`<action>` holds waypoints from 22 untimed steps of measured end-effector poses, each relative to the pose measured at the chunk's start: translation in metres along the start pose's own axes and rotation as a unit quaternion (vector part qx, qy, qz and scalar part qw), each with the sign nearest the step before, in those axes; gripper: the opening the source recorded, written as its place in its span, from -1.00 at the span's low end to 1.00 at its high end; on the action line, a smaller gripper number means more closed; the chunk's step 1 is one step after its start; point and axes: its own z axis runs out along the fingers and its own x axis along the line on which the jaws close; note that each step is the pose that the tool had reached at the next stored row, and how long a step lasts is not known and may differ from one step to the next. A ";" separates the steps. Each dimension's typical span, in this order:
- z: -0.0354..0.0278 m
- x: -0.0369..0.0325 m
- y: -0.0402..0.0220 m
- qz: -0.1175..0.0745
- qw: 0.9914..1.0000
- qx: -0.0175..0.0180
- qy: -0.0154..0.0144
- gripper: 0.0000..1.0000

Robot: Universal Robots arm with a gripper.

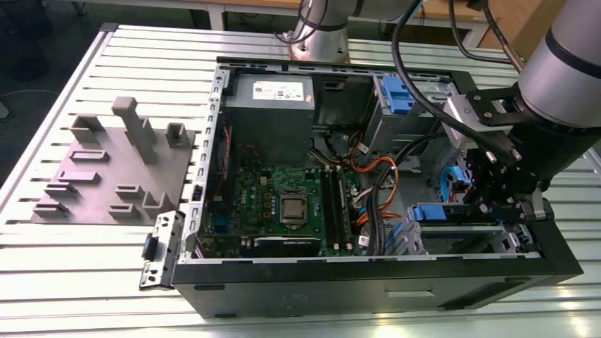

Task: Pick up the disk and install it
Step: 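Insert the first disk wire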

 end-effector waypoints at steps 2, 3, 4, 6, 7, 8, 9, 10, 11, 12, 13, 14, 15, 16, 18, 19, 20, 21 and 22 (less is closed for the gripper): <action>-0.0019 0.0000 -0.0002 0.000 1.000 0.000 0.000 -0.53; -0.0032 0.0000 -0.0003 0.000 1.000 0.000 0.000 -0.53; -0.0046 0.0000 -0.0005 0.000 1.000 -0.001 -0.001 -0.53; -0.0080 0.0000 -0.0010 0.000 1.000 -0.001 -0.001 -0.53; -0.0092 0.0000 -0.0011 0.000 1.000 -0.002 -0.001 -0.53; -0.0101 0.0001 -0.0012 0.000 1.000 -0.002 -0.001 -0.53; -0.0109 0.0001 -0.0014 0.000 1.000 -0.002 -0.001 -0.53; -0.0109 0.0000 -0.0014 0.000 1.000 -0.002 -0.001 -0.53; -0.0110 0.0000 -0.0014 0.000 1.000 -0.002 -0.001 -0.53; -0.0110 0.0000 -0.0014 0.000 1.000 -0.002 -0.001 -0.53; -0.0111 0.0000 -0.0014 0.000 1.000 -0.003 -0.001 -0.56; -0.0112 0.0000 -0.0014 0.000 1.000 -0.003 -0.001 -0.56; -0.0112 0.0000 -0.0014 0.000 1.000 -0.003 -0.001 -0.69; -0.0112 0.0000 -0.0014 0.000 1.000 -0.003 -0.001 -0.79; -0.0112 0.0000 -0.0014 0.000 1.000 -0.003 -0.001 -0.79; -0.0112 0.0000 -0.0014 0.000 1.000 -0.003 -0.001 -0.79; -0.0112 0.0000 -0.0014 0.000 1.000 -0.003 -0.001 -0.79; -0.0112 0.0000 -0.0014 0.000 1.000 -0.003 -0.001 -0.79; -0.0112 0.0000 -0.0014 0.000 1.000 -0.003 -0.001 -0.79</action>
